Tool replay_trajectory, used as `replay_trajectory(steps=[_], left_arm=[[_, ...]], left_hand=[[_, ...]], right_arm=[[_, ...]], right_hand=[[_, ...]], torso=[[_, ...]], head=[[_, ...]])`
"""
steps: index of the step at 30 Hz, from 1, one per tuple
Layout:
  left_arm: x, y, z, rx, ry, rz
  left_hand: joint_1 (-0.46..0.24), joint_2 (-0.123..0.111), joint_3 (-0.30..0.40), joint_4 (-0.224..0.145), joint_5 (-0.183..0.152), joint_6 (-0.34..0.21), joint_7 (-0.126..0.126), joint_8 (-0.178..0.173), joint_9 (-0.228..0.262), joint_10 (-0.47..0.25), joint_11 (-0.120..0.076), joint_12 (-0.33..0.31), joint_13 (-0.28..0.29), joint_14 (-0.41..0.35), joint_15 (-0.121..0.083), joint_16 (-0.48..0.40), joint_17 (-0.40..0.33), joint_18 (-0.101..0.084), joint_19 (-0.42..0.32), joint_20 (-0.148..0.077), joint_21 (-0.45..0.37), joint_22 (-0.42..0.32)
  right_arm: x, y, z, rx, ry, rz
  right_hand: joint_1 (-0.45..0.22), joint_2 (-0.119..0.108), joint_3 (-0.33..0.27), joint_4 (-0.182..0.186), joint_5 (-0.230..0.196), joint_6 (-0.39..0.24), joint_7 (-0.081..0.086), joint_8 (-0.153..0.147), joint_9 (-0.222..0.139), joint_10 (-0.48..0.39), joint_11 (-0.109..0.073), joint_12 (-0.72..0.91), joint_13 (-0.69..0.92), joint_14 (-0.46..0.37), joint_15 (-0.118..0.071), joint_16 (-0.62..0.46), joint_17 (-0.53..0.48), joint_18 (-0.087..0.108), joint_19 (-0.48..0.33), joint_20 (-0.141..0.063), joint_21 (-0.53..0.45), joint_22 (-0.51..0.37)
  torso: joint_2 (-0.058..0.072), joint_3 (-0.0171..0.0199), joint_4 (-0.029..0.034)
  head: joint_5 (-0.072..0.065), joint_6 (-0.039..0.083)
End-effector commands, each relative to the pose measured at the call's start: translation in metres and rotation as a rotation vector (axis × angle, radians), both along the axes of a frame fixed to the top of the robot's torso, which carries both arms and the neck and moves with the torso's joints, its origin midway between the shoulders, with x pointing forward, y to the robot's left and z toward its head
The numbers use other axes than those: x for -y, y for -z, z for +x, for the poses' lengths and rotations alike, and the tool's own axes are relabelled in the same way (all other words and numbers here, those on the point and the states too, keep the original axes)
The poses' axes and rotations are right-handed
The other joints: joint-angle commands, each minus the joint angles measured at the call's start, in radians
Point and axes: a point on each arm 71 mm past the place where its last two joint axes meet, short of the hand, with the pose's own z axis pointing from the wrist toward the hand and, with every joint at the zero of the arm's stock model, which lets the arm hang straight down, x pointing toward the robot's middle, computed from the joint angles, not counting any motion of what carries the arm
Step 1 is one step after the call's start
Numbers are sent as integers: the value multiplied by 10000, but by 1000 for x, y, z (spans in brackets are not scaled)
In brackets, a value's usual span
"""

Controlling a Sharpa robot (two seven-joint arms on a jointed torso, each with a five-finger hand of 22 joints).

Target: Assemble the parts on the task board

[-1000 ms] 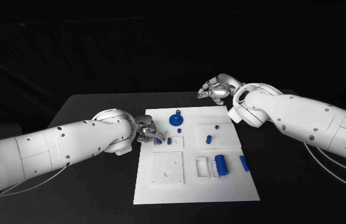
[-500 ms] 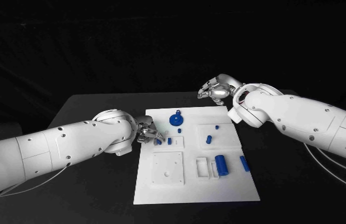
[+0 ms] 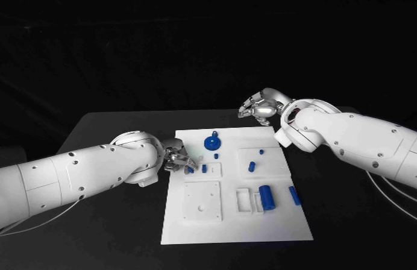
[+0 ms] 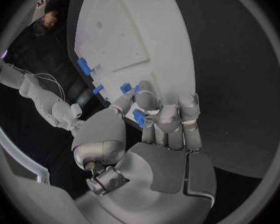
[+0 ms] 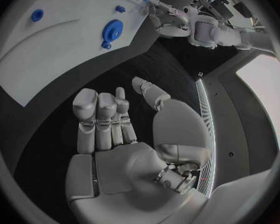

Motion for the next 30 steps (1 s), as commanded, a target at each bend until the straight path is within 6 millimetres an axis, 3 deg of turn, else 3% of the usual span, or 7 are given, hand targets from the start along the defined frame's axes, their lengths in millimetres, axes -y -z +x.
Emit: replay_trajectory(steps=[1,18,30], left_arm=[[2,0,0,-14,141,18],[1,2,-1,93,163,109],[2,5,-2,84,211,70]], left_hand=[[612,471,332,-342,29,4,35,-18,8,-31,-56,-49,-15,22,-77,-50,-12,166,-55,-822,7,-15],[626,469,330,-347,30,2,36,-22,7,-32,-56,-51,-19,21,-77,-51,-14,165,-56,-822,6,-17],[552,378,229,-267,-138,13,40,-30,8,-26,-50,-48,-36,21,-75,-55,-22,151,-53,-816,6,-30]], right_arm=[[-2,1,0,-55,-161,0],[-2,1,0,-82,-167,-23],[-1,1,0,-65,-154,-20]], right_hand=[[-90,-5,-72,15,38,7,71,-46,13,-64,-5,-35,-11,21,-22,-37,6,1429,15,48,-57,11],[-92,2,-74,15,42,10,70,-46,17,-65,-5,-34,-12,21,-22,-38,7,1429,15,48,-58,13],[-170,25,-99,76,45,8,73,-54,22,-67,-2,-33,-17,21,-19,-41,9,1429,15,55,-63,15]], torso=[[11,-16,-1],[-4,20,-22],[-2,22,-24]], head=[[14,-20],[60,-41],[30,-39]])
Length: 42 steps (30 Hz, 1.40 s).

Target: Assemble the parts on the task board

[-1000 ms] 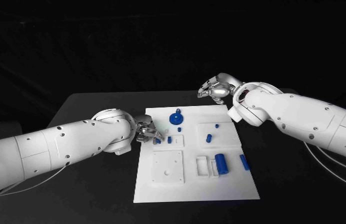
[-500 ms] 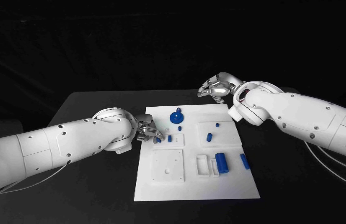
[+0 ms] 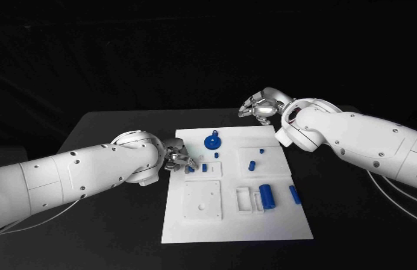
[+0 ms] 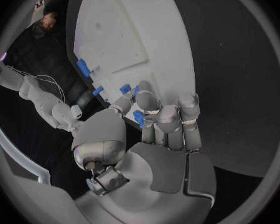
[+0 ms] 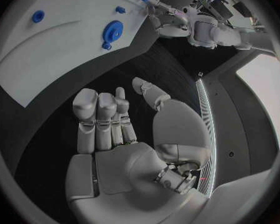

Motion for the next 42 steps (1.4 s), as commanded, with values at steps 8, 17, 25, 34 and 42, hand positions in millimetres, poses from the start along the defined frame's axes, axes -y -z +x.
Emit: replay_trajectory(steps=[8,17,25,34,42], left_arm=[[3,6,-1,-24,95,-56],[2,5,0,89,6,-171],[3,5,0,84,20,-172],[2,6,0,52,26,-152],[1,6,0,-11,15,-96]], left_hand=[[447,368,192,-143,-185,10,42,-44,2,-33,-55,-50,-30,6,-88,-62,-18,177,-52,-819,-2,-24],[188,-180,90,485,-1661,-25,39,-88,8,-39,-59,-73,-112,-10,-100,-98,-52,202,-82,-845,-48,-75],[-86,-678,48,919,-1761,-38,42,-118,-1,-44,-55,-91,-159,-18,-97,-130,-73,214,-108,-852,-68,-93],[-105,-835,58,1024,-1856,-35,39,-120,3,-43,-58,-91,-171,-15,-101,-131,-75,225,-112,-858,-67,-96],[-69,-895,74,1044,-1908,-30,35,-118,7,-38,-61,-85,-175,-12,-103,-128,-74,233,-111,-863,-63,-96]], right_arm=[[0,0,0,-10,-121,1],[0,0,0,-7,-126,3],[0,0,-1,-14,-128,1],[0,0,0,-17,-121,-2],[1,0,0,-16,-115,-2]], right_hand=[[-135,-24,-48,38,53,17,70,-56,17,-68,-2,-32,-10,21,-19,-42,9,1428,15,56,-65,15],[-143,-27,-50,44,58,15,70,-59,18,-70,-2,-33,-11,20,-19,-43,10,1428,14,56,-67,16],[-141,-34,-50,40,62,13,69,-60,18,-73,-2,-34,-12,18,-19,-44,10,1428,12,55,-68,17],[-136,-38,-49,36,67,11,69,-63,20,-76,-2,-34,-13,16,-19,-46,10,1428,9,54,-70,18],[-137,-38,-49,37,69,11,69,-64,21,-77,-2,-34,-14,15,-19,-47,11,1428,8,53,-71,19]], torso=[[5,-6,0],[1,-9,11],[2,-5,5],[-1,-4,4],[1,-4,4]], head=[[-30,-5],[-55,-4],[-51,-12],[-60,-22],[-64,-27]])
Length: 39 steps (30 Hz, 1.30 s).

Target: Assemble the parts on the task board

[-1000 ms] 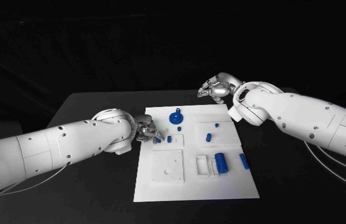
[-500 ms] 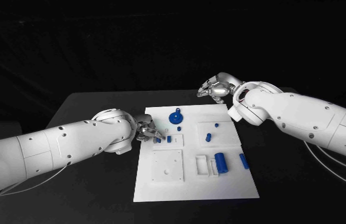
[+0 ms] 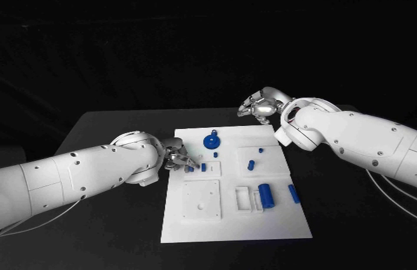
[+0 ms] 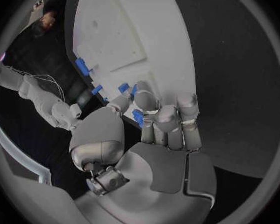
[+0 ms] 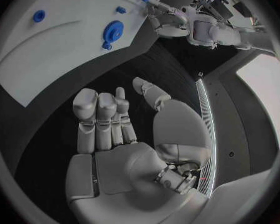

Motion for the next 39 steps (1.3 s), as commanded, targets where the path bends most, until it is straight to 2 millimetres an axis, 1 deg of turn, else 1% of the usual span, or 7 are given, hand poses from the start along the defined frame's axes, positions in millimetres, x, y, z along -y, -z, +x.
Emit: replay_trajectory(steps=[1,10,17,23,26,29,39], left_arm=[[1,3,-2,-135,92,38],[0,4,-3,-237,68,133],[-1,5,-3,-295,41,184],[-2,5,-3,-289,-13,193],[-3,5,-3,-252,-88,195],[-4,5,-2,-195,-157,178],[-8,3,-1,44,-428,-28]], left_hand=[[36,-99,-16,54,-67,-28,44,-66,-3,-32,-19,-40,-11,10,-42,-49,-10,-25,-61,-914,-63,-14],[88,-154,-15,40,-91,-21,42,-61,3,-28,-21,-31,-13,15,-44,-41,-6,-19,-58,-916,-53,-11],[23,-481,-26,229,-197,-13,39,-62,7,-29,-23,-22,-26,16,-45,-38,-6,-12,-50,-915,-51,-21],[-192,-987,-14,633,-296,-21,41,-48,41,-31,-22,-9,-30,3,-45,-23,4,2,-29,-914,-48,-45],[-226,-1125,0,783,-294,-36,42,-37,71,-36,-22,-2,-28,-7,-48,-12,11,15,-23,-915,-35,-51],[-320,-905,-546,576,-286,-83,38,-27,128,-69,-24,14,-18,-45,-49,5,27,38,-104,-911,-10,-31],[-698,-1083,-791,845,-290,-134,42,-47,153,-93,-22,-12,-36,-81,-54,-23,16,65,-147,-910,-49,-68]], right_arm=[[-1,0,0,-13,-127,1],[0,1,0,-18,-122,1],[0,1,0,-25,-122,2],[-1,2,-1,-39,-136,3],[-1,2,-1,-48,-137,0],[-1,2,-1,-47,-132,0],[-2,3,-1,-92,-196,-12]], right_hand=[[-99,1,-23,10,70,-26,70,-65,16,-77,-2,-33,-16,16,-19,-47,11,1428,9,53,-33,10],[-101,3,-24,12,72,-26,70,-65,17,-77,-2,-32,-17,16,-19,-47,12,1428,9,53,-34,11],[-103,4,-24,14,75,-26,70,-66,18,-78,-2,-32,-17,16,-19,-47,13,1428,9,53,-34,12],[-104,5,-25,15,77,-26,70,-67,19,-78,-2,-31,-18,16,-19,-47,13,1428,9,52,-35,12],[-105,4,-26,16,79,-26,70,-68,19,-78,-2,-31,-18,16,-19,-48,13,1428,9,52,-35,13],[-103,4,-25,14,80,-27,70,-68,20,-78,-2,-30,-18,16,-20,-48,14,1428,9,52,-35,13],[-107,4,-26,17,83,-28,70,-70,21,-79,-2,-30,-19,15,-19,-49,14,1428,8,52,-36,14]], torso=[[-1,-1,0],[0,-5,5],[3,-3,5],[-3,-3,1],[0,0,2],[2,-1,-2],[4,-4,-2]], head=[[0,1],[-13,-5],[-14,-19],[-13,-32],[-16,-26],[-13,-18],[-5,9]])
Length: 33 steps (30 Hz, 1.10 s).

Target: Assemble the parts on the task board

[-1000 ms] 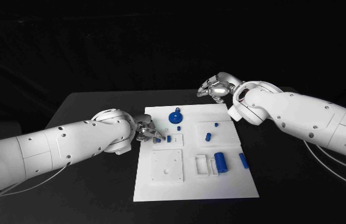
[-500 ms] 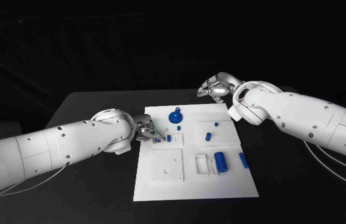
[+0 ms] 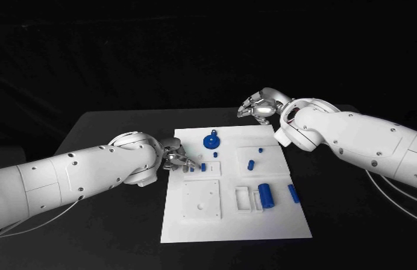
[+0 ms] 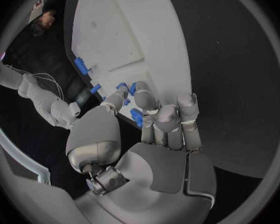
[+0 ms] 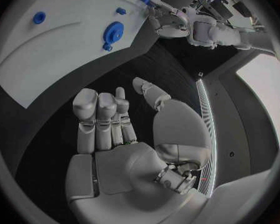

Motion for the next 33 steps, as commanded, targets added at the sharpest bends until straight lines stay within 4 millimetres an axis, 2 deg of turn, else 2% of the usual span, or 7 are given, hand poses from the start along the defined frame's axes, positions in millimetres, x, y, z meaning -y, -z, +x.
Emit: replay_trajectory(steps=[1,8,12,18,24,26,33], left_arm=[[-3,2,0,91,-286,-55],[-10,-7,2,153,-925,-1555],[-11,-19,8,313,-1314,-2446],[-13,-30,14,789,-1651,-3380],[-2,-41,18,1175,-938,-5306],[2,-44,18,1586,-517,-5243],[22,-48,18,2760,1102,-4142]], left_hand=[[-172,-20,-68,132,-31,-96,17,-45,22,-62,15,-16,-18,-46,-36,-27,-3,76,-80,-940,-54,-20],[-240,-152,-70,335,-27,-285,70,-113,38,-172,76,-167,-100,-193,15,-200,-78,96,-230,-922,-182,-84],[-18,131,-202,206,-19,-772,299,-294,39,-430,346,-769,-415,-565,300,-767,-328,-62,-713,-751,-586,-253],[275,162,-326,-47,-10,-2273,739,-993,-306,-1312,662,-1640,-795,-1211,586,-1640,-700,-295,-1235,-536,-1174,-542],[1424,545,-76,-951,337,-2952,1111,-1159,-587,-2384,1065,-2487,-1213,-2078,1143,-2559,-1132,-614,-2035,-246,-1857,-794],[2785,973,887,-1811,1424,-3103,1387,-1133,-819,-2879,1409,-2987,-1529,-2518,1435,-3157,-1463,-913,-2479,37,-2297,-964],[4196,741,1596,-2300,1284,-3435,1610,-1136,-1483,-3470,1887,-4245,-2299,-2932,1892,-3970,-1901,-1060,-2971,419,-2820,-1066]], right_arm=[[-1,0,0,-34,-163,-4],[-1,0,0,-25,-140,10],[-1,1,0,-34,-137,14],[-1,1,0,-38,-134,19],[-1,1,0,-47,-122,56],[0,1,1,-44,-103,101],[0,0,2,31,-83,151]], right_hand=[[-108,3,-26,18,44,6,72,-71,15,-79,-2,-31,-12,15,-19,-49,14,1428,8,52,-36,16],[-118,4,-30,24,46,3,73,-73,16,-81,-1,-31,-13,14,-18,-50,15,1428,7,53,-38,17],[-121,3,-31,27,48,-1,74,-76,15,-82,0,-31,-13,14,-18,-51,15,1428,7,53,-38,17],[-125,3,-33,29,50,-9,76,-81,14,-83,1,-31,-14,13,-17,-51,15,1428,6,53,-39,18],[-127,3,-33,31,52,-16,78,-86,13,-84,3,-31,-14,13,-16,-52,15,1428,6,53,-40,18],[-126,5,-32,31,55,-34,81,-98,10,-85,5,-30,-15,12,-14,-53,16,1428,5,53,-41,19],[-116,8,-26,27,62,-100,97,-138,-2,-88,19,-28,-16,10,-3,-56,17,1428,3,51,-46,21]], torso=[[4,-4,-4],[0,-2,0],[11,-6,1],[-3,-1,-4],[1,0,-9],[-3,7,-2],[6,5,-17]], head=[[7,16],[-8,30],[-12,52],[-20,52],[-42,89],[-51,107],[-53,188]])
